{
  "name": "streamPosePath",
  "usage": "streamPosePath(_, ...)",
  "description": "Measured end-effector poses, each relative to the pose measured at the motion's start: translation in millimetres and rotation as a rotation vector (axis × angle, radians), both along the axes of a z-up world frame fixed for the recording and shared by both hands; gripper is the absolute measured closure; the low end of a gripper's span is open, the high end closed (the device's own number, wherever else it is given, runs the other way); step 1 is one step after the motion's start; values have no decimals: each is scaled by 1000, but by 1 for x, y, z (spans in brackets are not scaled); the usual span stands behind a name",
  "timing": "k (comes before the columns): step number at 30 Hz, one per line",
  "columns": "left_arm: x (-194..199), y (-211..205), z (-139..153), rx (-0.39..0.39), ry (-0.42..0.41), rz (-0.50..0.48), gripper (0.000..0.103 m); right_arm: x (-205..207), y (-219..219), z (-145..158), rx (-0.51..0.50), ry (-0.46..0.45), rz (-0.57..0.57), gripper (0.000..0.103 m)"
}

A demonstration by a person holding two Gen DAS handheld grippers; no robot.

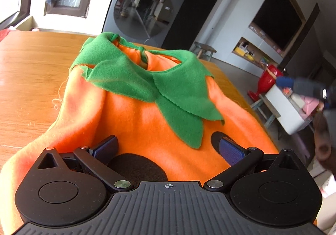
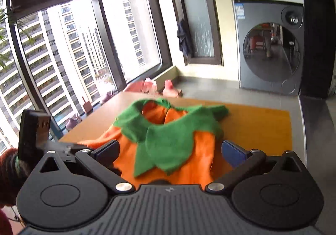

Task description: Fold clothes

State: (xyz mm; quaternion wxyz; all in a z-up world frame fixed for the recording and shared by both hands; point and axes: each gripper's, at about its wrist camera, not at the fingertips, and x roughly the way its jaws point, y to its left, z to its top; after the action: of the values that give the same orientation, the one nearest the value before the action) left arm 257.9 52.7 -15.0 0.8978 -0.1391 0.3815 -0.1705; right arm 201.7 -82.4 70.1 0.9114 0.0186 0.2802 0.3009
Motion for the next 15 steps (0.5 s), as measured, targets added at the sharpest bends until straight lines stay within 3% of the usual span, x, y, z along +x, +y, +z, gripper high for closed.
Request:
streamPosePath(2,5,6,9,-21,37,3,0,26,12,6,-7,-29,-28,0)
streamPosePath(5,9,23,29,-82,-19,17,0,63,39,-4,-92,-77,-59,0)
streamPosePath(7,13,31,43,-52,-73,63,0,86,63,-20,-189,-126,-57,2)
streamPosePath(8,15,35,48,-35,-92,93,0,96,76,-30,-246,-140,-45,10)
streamPosePath(10,18,43,56,-36,-113,142,0,115,96,-50,-314,-132,-35,23)
streamPosePath(11,20,47,59,-44,-116,158,0,124,104,-60,-341,-123,-33,24)
streamPosePath(15,19,59,58,-50,-119,192,0,158,106,-88,-275,7,-75,28)
